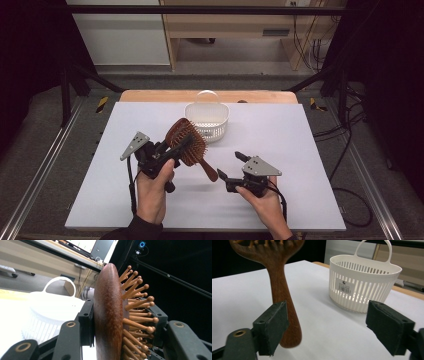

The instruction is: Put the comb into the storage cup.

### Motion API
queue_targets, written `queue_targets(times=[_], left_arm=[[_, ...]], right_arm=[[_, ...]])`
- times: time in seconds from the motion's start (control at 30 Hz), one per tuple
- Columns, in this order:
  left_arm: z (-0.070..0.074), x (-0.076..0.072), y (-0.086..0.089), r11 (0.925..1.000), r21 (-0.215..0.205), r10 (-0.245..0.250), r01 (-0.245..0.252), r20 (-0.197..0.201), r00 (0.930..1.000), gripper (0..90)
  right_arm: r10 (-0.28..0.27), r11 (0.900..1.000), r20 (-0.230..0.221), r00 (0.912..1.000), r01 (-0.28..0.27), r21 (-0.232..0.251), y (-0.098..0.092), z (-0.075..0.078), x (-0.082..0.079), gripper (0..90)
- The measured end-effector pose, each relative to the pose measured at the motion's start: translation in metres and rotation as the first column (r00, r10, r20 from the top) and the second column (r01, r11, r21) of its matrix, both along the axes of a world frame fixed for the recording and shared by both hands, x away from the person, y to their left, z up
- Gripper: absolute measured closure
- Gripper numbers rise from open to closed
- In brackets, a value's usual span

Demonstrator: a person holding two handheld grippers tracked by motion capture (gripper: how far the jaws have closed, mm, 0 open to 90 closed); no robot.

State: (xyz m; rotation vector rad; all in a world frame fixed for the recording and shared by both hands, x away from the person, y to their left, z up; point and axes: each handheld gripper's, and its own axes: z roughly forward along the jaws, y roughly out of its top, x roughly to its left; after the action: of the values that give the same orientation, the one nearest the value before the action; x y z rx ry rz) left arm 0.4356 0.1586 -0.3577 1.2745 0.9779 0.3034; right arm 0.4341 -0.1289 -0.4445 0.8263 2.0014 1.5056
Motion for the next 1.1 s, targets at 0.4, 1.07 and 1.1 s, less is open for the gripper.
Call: queue_targets(times=[0.4, 1.07, 1.1], left_arm=[[0.015, -0.002, 0.016, 0.9986, -0.014, 0.052, -0.051, 0.036, 0.9980, 51.1], [0.062, 0.015, 0.007, 0.9953, -0.020, 0.096, -0.095, 0.098, 0.9905, 50.9], [0.064, 0.017, 0.007, 0.9952, -0.023, 0.097, -0.095, 0.097, 0.9905, 50.9]], right_arm=[[-0.062, 0.998, 0.016, 0.9980, 0.062, -0.008, -0.041, -0.003, 0.000, 7.5], [-0.230, 0.973, 0.112, 0.9668, 0.225, 0.054, -0.086, -0.013, -0.013, 4.4], [-0.230, 0.973, 0.105, 0.9676, 0.225, 0.054, -0.087, -0.014, -0.013, 4.0]])
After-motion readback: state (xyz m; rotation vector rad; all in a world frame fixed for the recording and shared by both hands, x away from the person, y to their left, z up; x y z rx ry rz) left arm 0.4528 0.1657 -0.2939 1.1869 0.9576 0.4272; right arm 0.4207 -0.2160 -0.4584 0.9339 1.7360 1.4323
